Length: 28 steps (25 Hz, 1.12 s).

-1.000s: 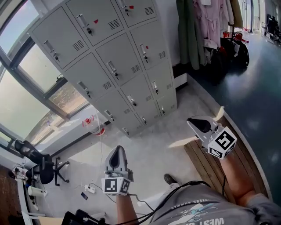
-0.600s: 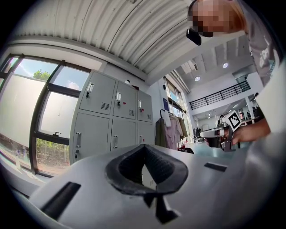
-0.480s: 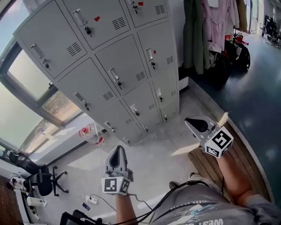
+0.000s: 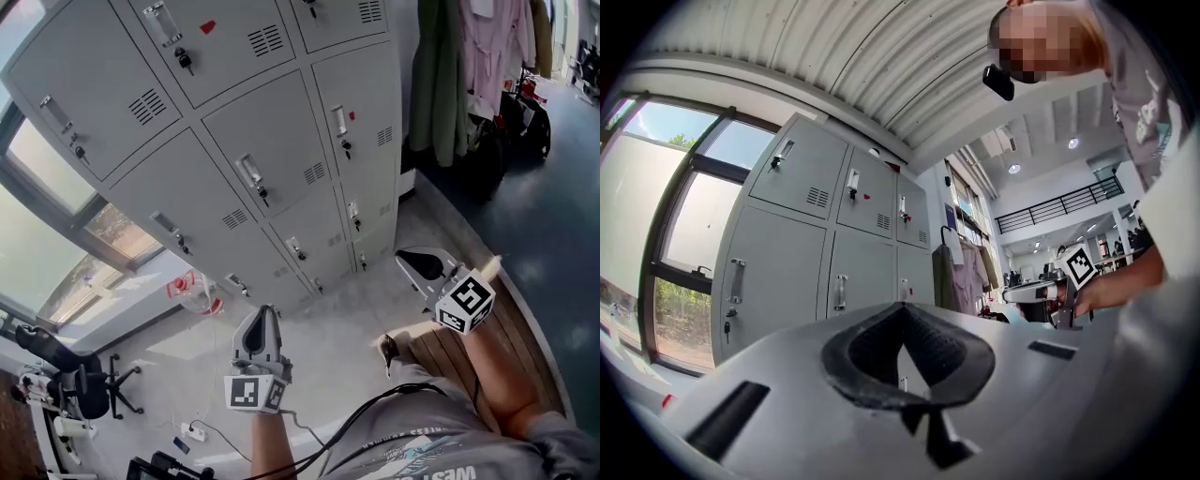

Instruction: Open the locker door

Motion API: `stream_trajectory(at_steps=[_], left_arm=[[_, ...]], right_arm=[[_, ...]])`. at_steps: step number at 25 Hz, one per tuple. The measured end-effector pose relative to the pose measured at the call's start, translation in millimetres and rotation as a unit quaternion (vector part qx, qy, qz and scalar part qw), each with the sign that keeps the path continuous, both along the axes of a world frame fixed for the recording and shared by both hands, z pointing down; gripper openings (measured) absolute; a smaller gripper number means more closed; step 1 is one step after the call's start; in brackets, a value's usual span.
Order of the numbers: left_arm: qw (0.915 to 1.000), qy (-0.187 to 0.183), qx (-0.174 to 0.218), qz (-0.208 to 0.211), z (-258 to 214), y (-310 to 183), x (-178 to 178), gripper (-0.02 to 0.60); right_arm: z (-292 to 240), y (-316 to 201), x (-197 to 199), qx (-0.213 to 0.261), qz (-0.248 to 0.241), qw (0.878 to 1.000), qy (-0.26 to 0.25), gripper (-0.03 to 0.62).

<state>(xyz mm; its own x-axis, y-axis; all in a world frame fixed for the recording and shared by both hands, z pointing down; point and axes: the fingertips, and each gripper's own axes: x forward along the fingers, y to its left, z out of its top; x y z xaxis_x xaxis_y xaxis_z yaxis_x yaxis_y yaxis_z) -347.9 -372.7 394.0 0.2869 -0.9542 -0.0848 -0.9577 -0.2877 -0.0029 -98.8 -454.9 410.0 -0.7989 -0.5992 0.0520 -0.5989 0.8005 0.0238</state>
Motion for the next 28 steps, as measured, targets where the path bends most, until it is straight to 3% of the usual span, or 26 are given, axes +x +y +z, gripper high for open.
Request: stream_trajectory(at_steps=[14, 28], left_arm=[[0.9998, 0.017, -0.004, -0.011, 91.3, -152.1, -28.1, 0.006], [0.9995, 0.02, -0.022, -0.013, 197.5, -230.4, -39.5, 0.006]], right_arm=[[106.1, -161.9, -22.1, 0.002, 0.012, 1.0, -0.015, 0.011], [260.9, -295.2, -52.2, -0.041, 0.041, 0.998, 0.003, 0.035]])
